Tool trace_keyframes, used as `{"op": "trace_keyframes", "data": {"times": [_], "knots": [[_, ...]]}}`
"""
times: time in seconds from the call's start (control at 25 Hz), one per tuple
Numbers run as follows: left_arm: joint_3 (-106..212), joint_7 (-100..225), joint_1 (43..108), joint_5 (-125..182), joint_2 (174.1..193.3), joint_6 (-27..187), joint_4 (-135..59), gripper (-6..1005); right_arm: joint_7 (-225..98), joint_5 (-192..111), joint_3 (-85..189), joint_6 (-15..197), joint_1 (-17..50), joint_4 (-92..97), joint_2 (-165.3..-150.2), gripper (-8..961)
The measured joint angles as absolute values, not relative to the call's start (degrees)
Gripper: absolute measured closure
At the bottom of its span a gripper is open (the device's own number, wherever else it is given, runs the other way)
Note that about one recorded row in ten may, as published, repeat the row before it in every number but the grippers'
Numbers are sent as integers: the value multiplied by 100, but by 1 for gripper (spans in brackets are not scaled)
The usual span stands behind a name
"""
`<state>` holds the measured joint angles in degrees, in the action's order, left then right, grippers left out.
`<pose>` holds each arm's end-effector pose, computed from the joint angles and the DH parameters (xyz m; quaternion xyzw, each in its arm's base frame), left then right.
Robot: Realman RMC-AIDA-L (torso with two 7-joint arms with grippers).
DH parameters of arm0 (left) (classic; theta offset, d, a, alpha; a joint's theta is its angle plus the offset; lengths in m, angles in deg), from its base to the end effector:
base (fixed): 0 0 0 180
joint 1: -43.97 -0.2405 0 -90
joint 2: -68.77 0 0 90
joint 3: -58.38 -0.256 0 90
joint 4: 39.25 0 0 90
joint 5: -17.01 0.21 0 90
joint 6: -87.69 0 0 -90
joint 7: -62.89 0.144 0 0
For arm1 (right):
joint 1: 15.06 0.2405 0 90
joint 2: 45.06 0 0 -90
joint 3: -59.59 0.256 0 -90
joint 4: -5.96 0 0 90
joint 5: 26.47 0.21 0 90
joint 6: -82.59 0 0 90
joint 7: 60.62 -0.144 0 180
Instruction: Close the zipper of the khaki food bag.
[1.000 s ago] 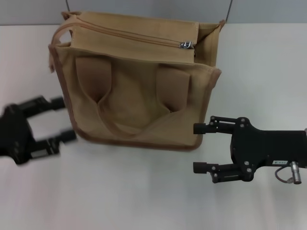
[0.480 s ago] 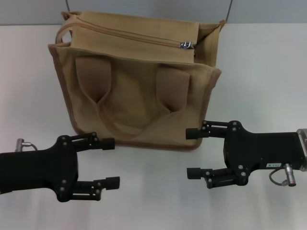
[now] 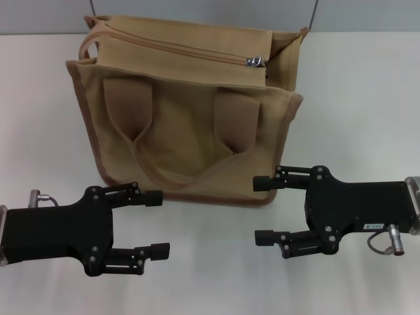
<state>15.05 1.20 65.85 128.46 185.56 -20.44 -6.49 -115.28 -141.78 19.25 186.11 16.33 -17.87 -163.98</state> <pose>-0.2808 0.2476 0.0030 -0.9442 -0.1110 -0.3088 0.0278 0.2454 0.2753 -0.0337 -0.9450 0.0571 0.3220 0.0093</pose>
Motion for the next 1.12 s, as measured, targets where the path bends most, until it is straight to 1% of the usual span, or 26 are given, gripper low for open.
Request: {"op": "trace_keyframes", "data": {"times": [1.12], "knots": [[1505,129,6585,12846,18587,-2030,-647,181,-11529,-14177,1899,18602,1641,-1781,-16406,152]]}}
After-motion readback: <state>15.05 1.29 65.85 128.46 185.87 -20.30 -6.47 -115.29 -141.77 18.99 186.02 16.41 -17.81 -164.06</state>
